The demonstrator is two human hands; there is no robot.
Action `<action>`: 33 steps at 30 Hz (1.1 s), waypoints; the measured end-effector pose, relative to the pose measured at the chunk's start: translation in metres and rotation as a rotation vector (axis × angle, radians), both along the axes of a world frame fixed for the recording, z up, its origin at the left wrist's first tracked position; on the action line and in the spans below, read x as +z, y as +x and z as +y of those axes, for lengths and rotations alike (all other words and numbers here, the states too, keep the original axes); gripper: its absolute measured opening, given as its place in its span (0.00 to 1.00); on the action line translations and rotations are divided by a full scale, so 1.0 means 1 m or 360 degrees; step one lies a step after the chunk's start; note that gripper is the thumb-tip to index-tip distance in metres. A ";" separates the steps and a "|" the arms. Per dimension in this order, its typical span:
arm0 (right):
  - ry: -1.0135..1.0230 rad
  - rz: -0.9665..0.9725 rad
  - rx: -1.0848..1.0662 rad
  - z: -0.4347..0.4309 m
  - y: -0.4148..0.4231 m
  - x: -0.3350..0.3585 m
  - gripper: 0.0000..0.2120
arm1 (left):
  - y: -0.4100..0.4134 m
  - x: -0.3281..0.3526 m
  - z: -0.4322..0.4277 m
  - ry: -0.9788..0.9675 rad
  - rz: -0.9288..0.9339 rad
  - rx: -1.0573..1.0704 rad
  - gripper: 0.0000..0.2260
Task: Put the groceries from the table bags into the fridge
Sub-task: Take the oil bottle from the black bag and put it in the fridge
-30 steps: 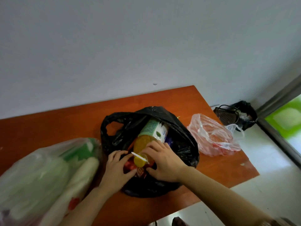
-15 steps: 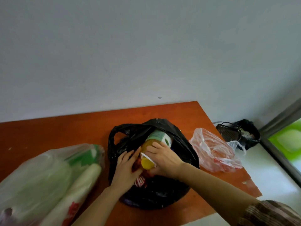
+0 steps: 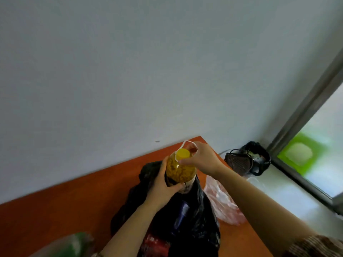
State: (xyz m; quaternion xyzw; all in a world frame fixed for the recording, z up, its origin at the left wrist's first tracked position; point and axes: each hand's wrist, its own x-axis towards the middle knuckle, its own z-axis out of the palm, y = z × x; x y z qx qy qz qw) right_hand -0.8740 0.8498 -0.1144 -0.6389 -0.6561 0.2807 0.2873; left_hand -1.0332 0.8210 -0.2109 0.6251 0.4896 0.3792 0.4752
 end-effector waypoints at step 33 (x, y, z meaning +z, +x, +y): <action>0.0100 -0.0334 -0.0120 -0.049 -0.011 0.035 0.15 | 0.015 -0.002 -0.012 0.0271 -0.0090 0.0104 0.42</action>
